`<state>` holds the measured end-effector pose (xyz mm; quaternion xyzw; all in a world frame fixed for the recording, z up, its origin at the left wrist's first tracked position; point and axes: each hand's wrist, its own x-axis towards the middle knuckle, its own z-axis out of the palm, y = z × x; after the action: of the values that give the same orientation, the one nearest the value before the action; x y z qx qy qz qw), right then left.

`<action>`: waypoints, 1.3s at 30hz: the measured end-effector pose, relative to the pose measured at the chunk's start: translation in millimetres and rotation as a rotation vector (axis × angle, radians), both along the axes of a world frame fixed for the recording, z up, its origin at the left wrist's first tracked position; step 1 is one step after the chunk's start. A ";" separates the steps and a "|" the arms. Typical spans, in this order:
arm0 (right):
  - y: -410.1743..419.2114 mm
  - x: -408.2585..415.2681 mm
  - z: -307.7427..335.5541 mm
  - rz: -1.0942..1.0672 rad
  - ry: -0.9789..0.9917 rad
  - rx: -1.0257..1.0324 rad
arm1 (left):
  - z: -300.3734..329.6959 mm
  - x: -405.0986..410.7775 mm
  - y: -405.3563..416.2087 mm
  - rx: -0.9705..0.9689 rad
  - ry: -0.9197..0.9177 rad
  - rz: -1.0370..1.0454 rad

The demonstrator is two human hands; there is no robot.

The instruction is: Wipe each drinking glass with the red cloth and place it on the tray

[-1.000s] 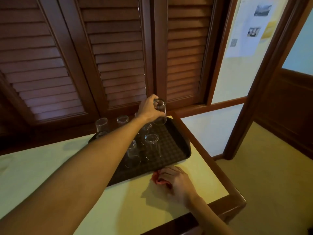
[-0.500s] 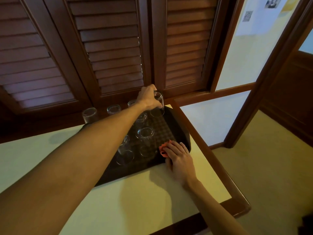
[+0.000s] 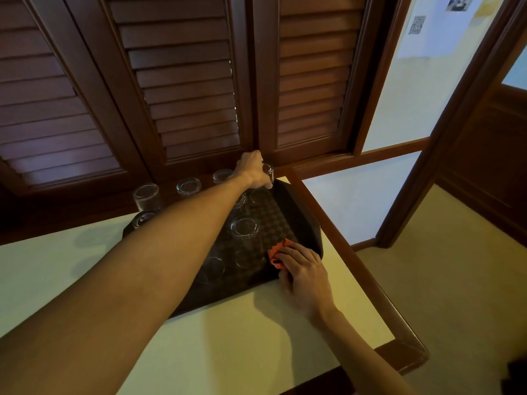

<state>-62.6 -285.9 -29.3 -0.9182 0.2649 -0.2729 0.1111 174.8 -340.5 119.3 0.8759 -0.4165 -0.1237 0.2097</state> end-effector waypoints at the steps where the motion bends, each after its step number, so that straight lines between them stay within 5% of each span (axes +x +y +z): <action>1: 0.4 -0.1 0.3 -0.002 0.003 0.001 | -2.1 0.1 -0.1 0.003 0.004 0.004; 16: -1.3 -0.9 -0.9 0.000 -0.004 -0.015 | -8.1 4.8 -2.6 -0.023 0.049 0.003; 22: 0.7 -1.8 2.4 0.038 -0.035 0.021 | 11.6 -1.2 30.1 -0.271 -0.015 0.013; 26: 4.7 -5.2 7.0 0.012 -0.030 0.084 | 31.2 -12.1 95.0 -0.553 -0.044 0.046; 32: 81.2 -10.8 12.8 0.000 -0.381 -0.091 | 35.8 -9.4 251.7 -0.822 -0.142 0.143; 39: 269.9 94.4 10.3 0.350 -0.248 -0.125 | -9.1 33.0 437.3 -0.970 -0.384 0.466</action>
<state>31.8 -16.0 -19.0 -0.9147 0.0681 -0.3761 0.1312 207.8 96.9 110.2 0.7548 -0.2522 0.2926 0.5302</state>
